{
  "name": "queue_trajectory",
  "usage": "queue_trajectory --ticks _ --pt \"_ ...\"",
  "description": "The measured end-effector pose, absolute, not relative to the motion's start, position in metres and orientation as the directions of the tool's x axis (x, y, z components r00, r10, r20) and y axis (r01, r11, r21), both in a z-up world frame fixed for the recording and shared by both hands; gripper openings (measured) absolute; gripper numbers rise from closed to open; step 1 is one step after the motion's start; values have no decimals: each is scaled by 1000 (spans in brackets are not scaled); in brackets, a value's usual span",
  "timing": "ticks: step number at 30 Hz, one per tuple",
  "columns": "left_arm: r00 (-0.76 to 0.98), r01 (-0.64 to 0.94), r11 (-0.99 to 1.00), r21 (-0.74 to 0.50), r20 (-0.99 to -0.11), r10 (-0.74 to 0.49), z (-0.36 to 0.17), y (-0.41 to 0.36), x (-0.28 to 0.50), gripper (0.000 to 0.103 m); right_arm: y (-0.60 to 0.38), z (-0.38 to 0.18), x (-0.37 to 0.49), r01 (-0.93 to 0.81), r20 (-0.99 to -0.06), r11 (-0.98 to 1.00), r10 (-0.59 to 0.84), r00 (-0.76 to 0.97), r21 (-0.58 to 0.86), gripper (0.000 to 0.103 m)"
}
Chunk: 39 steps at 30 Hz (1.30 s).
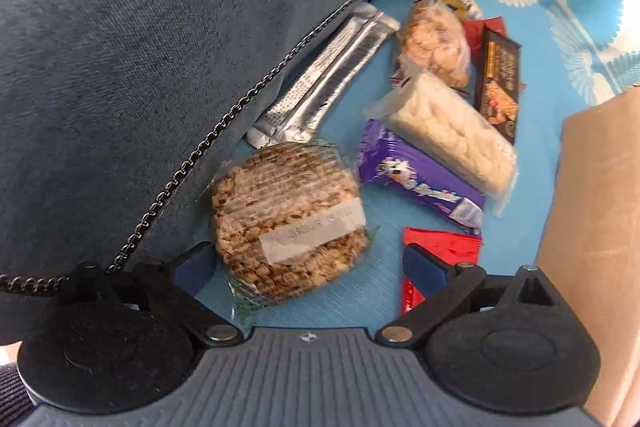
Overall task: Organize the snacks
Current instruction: 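Grasp the round nut cake bag with the left tool while the right tool lifts the red pack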
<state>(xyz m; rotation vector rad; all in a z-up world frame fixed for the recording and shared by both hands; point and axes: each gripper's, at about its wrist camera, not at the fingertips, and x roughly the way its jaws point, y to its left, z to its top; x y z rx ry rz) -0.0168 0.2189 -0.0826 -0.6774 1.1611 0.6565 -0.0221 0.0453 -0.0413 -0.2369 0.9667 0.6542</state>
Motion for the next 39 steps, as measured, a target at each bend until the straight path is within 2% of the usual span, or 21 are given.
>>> queue_trajectory --ticks 6,8,13,19,24,37,39 --pt "257 -783 609 -123 -957 137 -87 223 -17 93 48 -41 -21 -611 -823 786 409 394 98 52" --pt "261 -789 602 -121 -954 150 -86 224 -18 87 48 -41 -21 -610 -823 786 411 393 100 52" --pt "291 -771 621 -139 -945 150 -79 221 -23 83 47 -40 -21 -610 -821 785 416 392 106 51" --pt "367 -635 757 -158 -923 115 -64 201 -24 83 48 -40 -21 -608 -820 787 413 395 104 51" --pt "318 -668 718 -196 -947 37 -79 213 -23 84 48 -43 -20 -604 -821 790 411 396 104 53" --pt "289 -669 733 -127 -952 99 -84 206 -14 91 44 -47 -20 -613 -820 783 417 392 106 55" --pt "289 -672 730 -124 -952 105 -85 207 -12 91 44 -47 -21 -615 -819 782 415 396 99 52"
